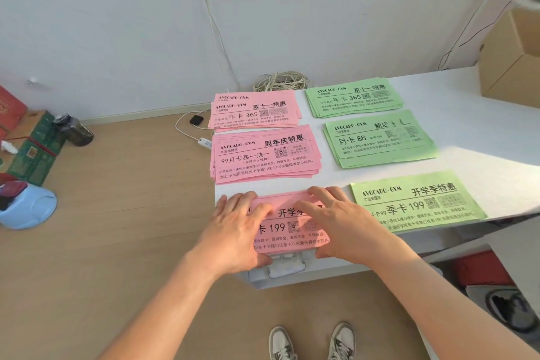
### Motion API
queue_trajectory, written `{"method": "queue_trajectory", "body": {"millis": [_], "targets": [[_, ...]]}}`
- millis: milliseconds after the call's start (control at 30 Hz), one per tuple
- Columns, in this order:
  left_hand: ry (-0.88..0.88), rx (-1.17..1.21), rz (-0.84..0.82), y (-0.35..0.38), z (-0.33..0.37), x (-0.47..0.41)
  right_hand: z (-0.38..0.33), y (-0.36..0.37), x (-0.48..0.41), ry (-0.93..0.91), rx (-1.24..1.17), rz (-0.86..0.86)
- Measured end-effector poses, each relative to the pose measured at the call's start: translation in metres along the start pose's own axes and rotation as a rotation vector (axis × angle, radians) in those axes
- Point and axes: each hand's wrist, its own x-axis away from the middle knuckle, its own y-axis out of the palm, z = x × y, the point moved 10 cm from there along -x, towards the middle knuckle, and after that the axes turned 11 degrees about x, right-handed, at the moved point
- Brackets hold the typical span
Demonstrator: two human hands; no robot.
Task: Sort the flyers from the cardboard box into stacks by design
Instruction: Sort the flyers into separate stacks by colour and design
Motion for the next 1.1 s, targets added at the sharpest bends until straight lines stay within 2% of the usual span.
{"method": "queue_trajectory", "body": {"millis": [267,500,567,600,667,733,800,933,1100], "targets": [[0.025,0.005,0.02,0.0,0.001,-0.001,0.0,0.001,-0.002,-0.022,0.026,0.001],[0.025,0.109,0.021,0.003,-0.004,0.007,0.001,0.002,0.003,-0.017,-0.013,-0.025],[0.024,0.249,0.114,-0.011,-0.011,0.013,0.007,-0.001,0.008,0.015,-0.101,-0.059],[0.018,0.342,0.227,-0.025,-0.02,0.017,0.012,-0.006,0.011,0.051,-0.182,-0.063],[-0.067,0.509,0.473,-0.055,-0.051,0.028,0.028,-0.017,0.011,0.159,-0.372,-0.032],[-0.252,0.612,0.544,-0.067,-0.088,0.03,0.044,-0.025,0.002,0.272,-0.526,0.012],[-0.414,0.625,0.491,-0.068,-0.118,0.019,0.055,-0.031,-0.016,0.36,-0.604,0.043],[-0.491,0.657,0.385,-0.063,-0.136,-0.021,0.062,-0.028,-0.059,0.458,-0.62,-0.017],[-0.631,0.877,0.35,-0.048,-0.146,-0.056,0.061,-0.015,-0.094,0.529,-0.395,-0.12]]}}
